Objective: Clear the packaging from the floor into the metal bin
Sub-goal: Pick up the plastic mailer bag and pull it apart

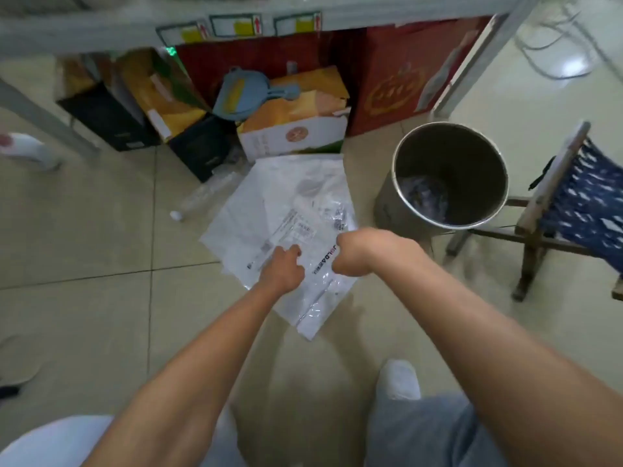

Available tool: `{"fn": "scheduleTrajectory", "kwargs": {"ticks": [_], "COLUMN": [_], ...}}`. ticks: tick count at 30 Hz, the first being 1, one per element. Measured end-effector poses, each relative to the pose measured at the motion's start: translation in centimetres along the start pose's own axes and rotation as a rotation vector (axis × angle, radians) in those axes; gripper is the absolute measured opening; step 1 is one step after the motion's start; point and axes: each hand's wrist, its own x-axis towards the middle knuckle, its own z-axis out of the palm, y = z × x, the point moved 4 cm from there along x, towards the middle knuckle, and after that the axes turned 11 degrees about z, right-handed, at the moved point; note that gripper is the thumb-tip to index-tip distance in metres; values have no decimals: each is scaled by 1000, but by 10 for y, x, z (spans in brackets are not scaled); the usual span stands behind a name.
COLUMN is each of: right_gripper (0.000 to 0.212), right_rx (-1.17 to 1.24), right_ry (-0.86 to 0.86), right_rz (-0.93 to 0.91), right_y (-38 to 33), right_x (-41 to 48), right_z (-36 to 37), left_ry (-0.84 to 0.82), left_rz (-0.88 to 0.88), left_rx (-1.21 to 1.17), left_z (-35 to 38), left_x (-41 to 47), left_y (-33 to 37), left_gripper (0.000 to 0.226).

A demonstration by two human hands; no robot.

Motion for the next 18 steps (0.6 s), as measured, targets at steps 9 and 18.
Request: {"fn": "scheduleTrajectory", "kwargs": {"ticks": [9, 18], "right_gripper": [37, 35], "right_rx": [124, -17], "right_ry": [-22, -155], "right_rz": [-76, -30], "right_y": [-17, -2], "right_x": [6, 9], "right_z": [-7, -4], "left_ry": [-97, -199], "left_rz": [32, -7], "left_rx": [186, 536], "left_z": [-7, 3], "left_x": [124, 143], "left_y": [14, -10], "left_gripper": [85, 51]}}
